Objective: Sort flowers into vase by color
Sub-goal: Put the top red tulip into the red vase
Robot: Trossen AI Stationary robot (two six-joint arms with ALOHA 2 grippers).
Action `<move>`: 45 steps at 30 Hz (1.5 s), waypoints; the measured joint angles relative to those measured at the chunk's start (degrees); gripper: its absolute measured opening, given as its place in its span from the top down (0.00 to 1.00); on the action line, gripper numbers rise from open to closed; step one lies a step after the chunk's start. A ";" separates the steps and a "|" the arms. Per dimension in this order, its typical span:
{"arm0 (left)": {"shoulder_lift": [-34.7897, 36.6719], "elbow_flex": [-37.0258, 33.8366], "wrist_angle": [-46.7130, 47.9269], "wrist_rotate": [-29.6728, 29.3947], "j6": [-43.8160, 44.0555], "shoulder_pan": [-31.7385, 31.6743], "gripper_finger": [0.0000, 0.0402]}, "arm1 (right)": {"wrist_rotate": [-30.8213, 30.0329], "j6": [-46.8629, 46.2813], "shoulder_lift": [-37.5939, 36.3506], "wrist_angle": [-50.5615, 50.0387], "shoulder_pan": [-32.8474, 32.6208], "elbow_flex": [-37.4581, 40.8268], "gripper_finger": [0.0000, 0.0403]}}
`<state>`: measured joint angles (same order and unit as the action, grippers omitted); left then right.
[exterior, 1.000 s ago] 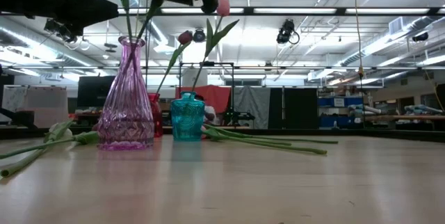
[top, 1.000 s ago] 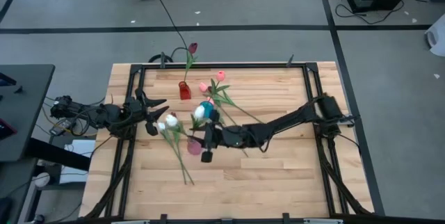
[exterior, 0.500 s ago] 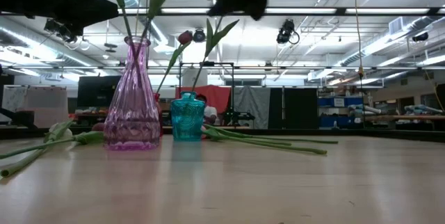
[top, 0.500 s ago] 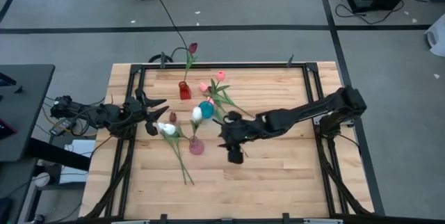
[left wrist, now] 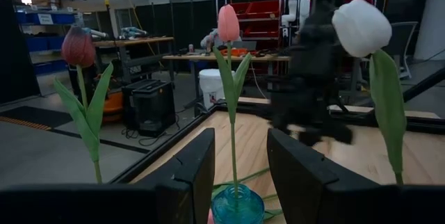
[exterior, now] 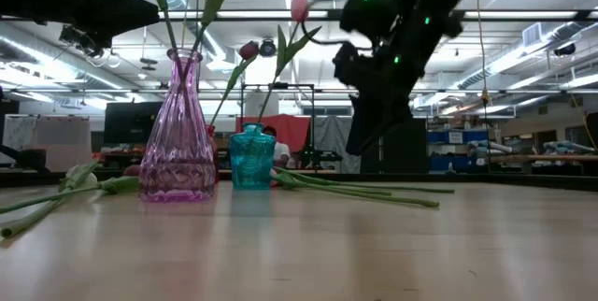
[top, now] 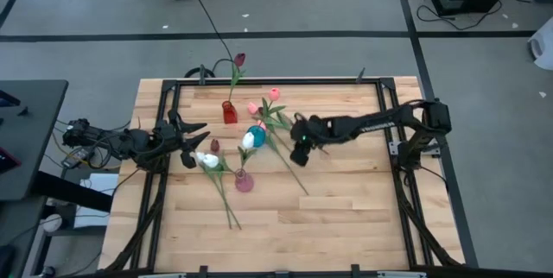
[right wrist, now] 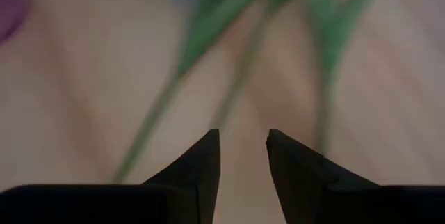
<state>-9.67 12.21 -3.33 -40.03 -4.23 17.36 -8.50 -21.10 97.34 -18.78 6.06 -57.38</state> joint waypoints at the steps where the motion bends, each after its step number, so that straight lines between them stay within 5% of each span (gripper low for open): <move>1: -0.02 0.00 0.00 0.00 0.00 -0.02 0.66 | -0.45 0.35 0.00 1.31 1.25 0.79 0.68; 13: 0.00 0.00 -1.12 -0.02 -1.29 -0.01 0.66 | -0.47 11.03 0.38 9.81 8.65 1.74 0.67; 30: 0.00 0.00 -1.49 -0.09 -1.73 -0.02 0.66 | 4.96 15.54 11.96 11.17 12.20 -1.09 0.68; 33: 0.00 0.00 -1.46 -0.09 -1.73 -0.01 0.66 | 4.22 14.53 11.93 10.56 12.18 -1.11 0.73; 38: -0.01 0.00 -1.46 -0.09 -1.73 -0.02 0.66 | 4.25 14.13 12.00 10.63 12.16 -1.01 0.96; 45: 0.00 0.00 -0.61 -0.07 -1.60 -0.01 0.66 | -2.64 10.70 6.68 2.20 14.32 -0.48 0.98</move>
<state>-9.67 12.21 -3.94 -40.10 -5.82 17.35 -11.14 -10.40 104.02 -16.57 20.38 -57.87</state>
